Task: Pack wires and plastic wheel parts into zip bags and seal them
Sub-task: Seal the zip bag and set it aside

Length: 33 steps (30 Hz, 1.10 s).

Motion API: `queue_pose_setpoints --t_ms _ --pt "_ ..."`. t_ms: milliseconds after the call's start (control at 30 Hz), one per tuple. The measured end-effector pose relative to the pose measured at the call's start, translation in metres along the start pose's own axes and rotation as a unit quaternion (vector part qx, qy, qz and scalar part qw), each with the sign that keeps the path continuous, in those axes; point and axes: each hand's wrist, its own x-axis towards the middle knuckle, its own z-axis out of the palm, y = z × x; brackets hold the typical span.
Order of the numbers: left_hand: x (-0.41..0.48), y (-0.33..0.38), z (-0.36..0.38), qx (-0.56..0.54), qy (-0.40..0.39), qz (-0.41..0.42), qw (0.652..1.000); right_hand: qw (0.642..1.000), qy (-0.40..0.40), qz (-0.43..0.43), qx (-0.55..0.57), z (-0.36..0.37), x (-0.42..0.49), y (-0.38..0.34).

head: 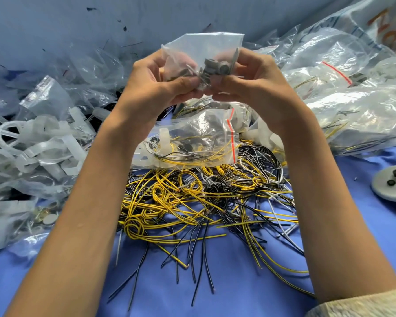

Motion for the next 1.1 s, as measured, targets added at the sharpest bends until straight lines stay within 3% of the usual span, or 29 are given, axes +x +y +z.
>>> queue_pose_setpoints --t_ms 500,900,1100 --pt "0.0002 -0.0006 -0.0047 0.027 -0.026 -0.050 0.998 0.999 -0.013 -0.008 0.038 -0.0028 0.0013 0.0011" --pt "-0.0005 -0.0012 0.0000 0.025 -0.029 0.014 0.999 0.999 -0.012 -0.010 0.048 -0.0039 0.0018 0.0016" --pt "-0.0013 -0.0019 -0.0035 -0.035 -0.043 0.010 0.998 0.997 0.010 -0.027 0.071 -0.0057 0.0037 0.0038"
